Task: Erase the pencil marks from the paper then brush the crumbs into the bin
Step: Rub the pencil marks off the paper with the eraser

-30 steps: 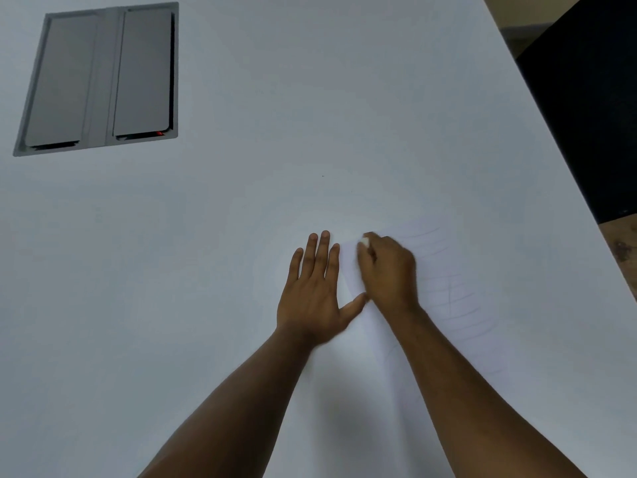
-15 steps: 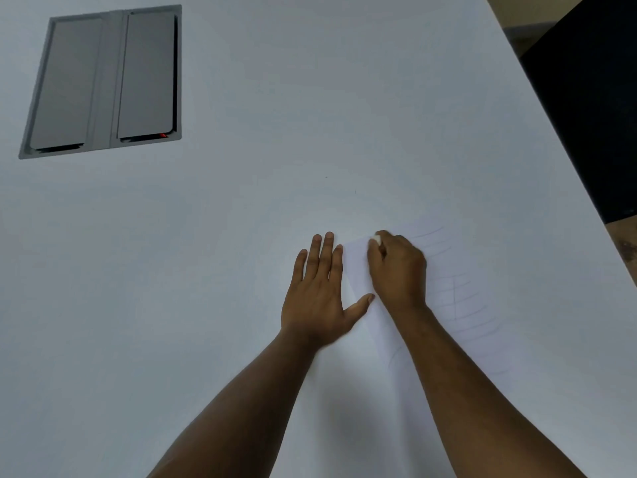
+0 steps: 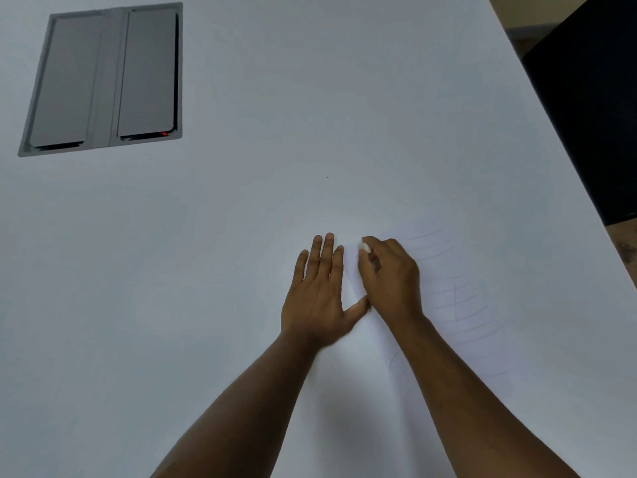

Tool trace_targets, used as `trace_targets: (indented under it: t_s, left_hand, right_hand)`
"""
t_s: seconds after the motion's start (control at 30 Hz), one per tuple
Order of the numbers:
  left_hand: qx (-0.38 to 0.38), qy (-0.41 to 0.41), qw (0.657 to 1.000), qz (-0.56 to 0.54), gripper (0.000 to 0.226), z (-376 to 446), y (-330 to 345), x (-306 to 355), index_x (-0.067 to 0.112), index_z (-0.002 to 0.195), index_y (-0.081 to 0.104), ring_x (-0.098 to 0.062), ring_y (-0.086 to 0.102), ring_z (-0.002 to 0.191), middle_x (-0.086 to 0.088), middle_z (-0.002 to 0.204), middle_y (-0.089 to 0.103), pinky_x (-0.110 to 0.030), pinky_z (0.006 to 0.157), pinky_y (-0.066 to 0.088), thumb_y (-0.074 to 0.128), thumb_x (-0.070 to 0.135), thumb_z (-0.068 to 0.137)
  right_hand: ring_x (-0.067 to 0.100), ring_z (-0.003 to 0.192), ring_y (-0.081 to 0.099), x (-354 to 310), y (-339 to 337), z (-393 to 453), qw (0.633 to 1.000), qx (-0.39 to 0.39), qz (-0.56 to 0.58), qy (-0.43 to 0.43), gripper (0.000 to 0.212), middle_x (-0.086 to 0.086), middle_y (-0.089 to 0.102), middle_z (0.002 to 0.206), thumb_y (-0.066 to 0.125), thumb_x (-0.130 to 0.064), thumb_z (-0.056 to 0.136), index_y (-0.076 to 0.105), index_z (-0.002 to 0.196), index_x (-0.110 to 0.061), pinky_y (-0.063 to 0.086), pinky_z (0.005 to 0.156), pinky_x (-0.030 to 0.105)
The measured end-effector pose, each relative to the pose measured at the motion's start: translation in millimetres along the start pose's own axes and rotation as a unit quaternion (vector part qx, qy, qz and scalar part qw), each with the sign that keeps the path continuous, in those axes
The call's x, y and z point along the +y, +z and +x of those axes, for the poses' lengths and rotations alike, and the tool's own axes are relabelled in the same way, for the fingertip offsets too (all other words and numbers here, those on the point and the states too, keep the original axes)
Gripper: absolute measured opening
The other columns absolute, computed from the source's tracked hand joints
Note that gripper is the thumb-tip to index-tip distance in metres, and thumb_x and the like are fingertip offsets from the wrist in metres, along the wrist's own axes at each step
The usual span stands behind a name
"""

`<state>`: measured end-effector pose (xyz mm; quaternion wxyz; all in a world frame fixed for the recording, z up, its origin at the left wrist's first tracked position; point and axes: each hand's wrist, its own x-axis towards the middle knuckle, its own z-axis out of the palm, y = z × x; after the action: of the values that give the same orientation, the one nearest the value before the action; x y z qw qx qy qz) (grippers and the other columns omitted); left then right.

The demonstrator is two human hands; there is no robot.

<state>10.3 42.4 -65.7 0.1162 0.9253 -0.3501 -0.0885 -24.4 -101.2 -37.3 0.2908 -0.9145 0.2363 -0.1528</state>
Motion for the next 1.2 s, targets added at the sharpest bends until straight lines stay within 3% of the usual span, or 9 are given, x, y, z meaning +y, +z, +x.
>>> trace_targets:
  t_s: [0.13, 0.3, 0.43, 0.6, 0.73, 0.93, 1.07, 1.2]
  left_hand:
    - [0.016, 0.000, 1.000, -0.017, 0.090, -1.0, -0.3, 1.0, 0.012, 0.164, 0.011, -0.024, -0.010, 0.159, -0.008, 0.172, -0.002, -0.050, 0.129, 0.009, 0.017, 0.074, 0.099]
    - [-0.009, 0.019, 0.999, 0.030, 0.088, 1.1, -2.5, -0.1, 0.016, 0.164, 0.008, -0.025, -0.012, 0.158, -0.002, 0.172, -0.003, -0.053, 0.127, 0.009, 0.016, 0.073, 0.099]
    - [-0.019, 0.018, 0.999, 0.039, 0.092, 1.6, -1.2, -0.1, 0.014, 0.164, 0.009, -0.024, -0.014, 0.158, -0.003, 0.172, -0.004, -0.051, 0.128, 0.004, 0.016, 0.076, 0.097]
    - [-0.017, 0.013, 0.999, 0.037, 0.093, 1.5, -1.3, 0.4, 0.013, 0.164, 0.009, -0.024, -0.012, 0.158, -0.005, 0.172, -0.001, -0.050, 0.128, 0.004, 0.021, 0.076, 0.098]
    - [-0.017, 0.008, 0.999, 0.027, 0.093, 0.9, -1.0, 1.7, 0.014, 0.164, 0.007, -0.023, -0.014, 0.158, -0.004, 0.172, -0.003, -0.049, 0.128, 0.000, 0.017, 0.077, 0.097]
    - [-0.031, 0.016, 0.999, 0.028, 0.097, 1.9, -2.8, -0.6, 0.012, 0.164, 0.009, -0.025, -0.012, 0.158, -0.006, 0.172, -0.003, -0.052, 0.128, 0.007, 0.008, 0.079, 0.094]
    - [-0.024, 0.013, 0.999, 0.027, 0.095, 1.3, -2.5, 0.5, 0.012, 0.164, 0.008, -0.025, -0.012, 0.158, -0.006, 0.172, -0.002, -0.050, 0.128, 0.002, 0.016, 0.078, 0.096]
    - [-0.021, 0.008, 1.000, 0.018, 0.093, 1.2, -1.9, 0.6, 0.014, 0.164, 0.005, -0.024, -0.014, 0.158, -0.004, 0.172, -0.005, -0.050, 0.128, 0.000, 0.018, 0.077, 0.097]
  right_hand:
    - [0.015, 0.084, 0.066, 9.1, -6.8, -1.5, 0.998, 0.016, 0.026, 0.051, 0.024, 0.005, 0.071, 0.097, 0.064, -0.017, 0.095, 0.070, 0.117, -0.008, 0.043, 0.074, 0.010]
    - [0.010, 0.074, 0.061, -0.7, -1.6, 1.1, 0.999, -0.020, 0.026, -0.003, 0.016, 0.000, 0.069, 0.086, 0.064, -0.019, 0.095, 0.073, 0.107, -0.012, 0.051, 0.067, 0.020]
    - [0.008, 0.063, 0.053, -2.7, 3.8, 1.4, 0.997, -0.071, 0.012, -0.037, 0.015, -0.006, 0.060, 0.072, 0.060, -0.024, 0.098, 0.070, 0.091, -0.017, 0.043, 0.059, 0.014]
    - [0.013, 0.061, 0.052, 2.9, 1.9, 5.5, 0.994, -0.070, -0.043, -0.077, 0.018, 0.001, 0.059, 0.070, 0.056, -0.020, 0.097, 0.068, 0.087, -0.012, 0.048, 0.057, 0.027]
    - [0.010, 0.060, 0.044, 6.1, -2.8, 15.0, 0.996, -0.003, -0.083, -0.027, 0.014, 0.005, 0.060, 0.069, 0.060, -0.013, 0.095, 0.068, 0.087, -0.005, 0.035, 0.057, 0.021]
    - [0.009, 0.060, 0.051, -3.3, 2.5, -5.4, 0.994, -0.094, -0.006, -0.060, 0.019, -0.001, 0.059, 0.068, 0.057, -0.020, 0.099, 0.068, 0.086, -0.012, 0.041, 0.059, 0.019]
    - [0.018, 0.065, 0.060, -1.0, 3.9, 6.2, 0.995, -0.056, -0.075, -0.029, 0.019, 0.007, 0.065, 0.075, 0.056, -0.019, 0.098, 0.070, 0.093, -0.007, 0.048, 0.061, 0.026]
    - [0.013, 0.066, 0.055, 2.5, -0.3, 15.0, 0.996, -0.030, -0.075, 0.040, 0.025, 0.008, 0.068, 0.078, 0.053, -0.022, 0.100, 0.071, 0.097, -0.004, 0.037, 0.065, 0.020]
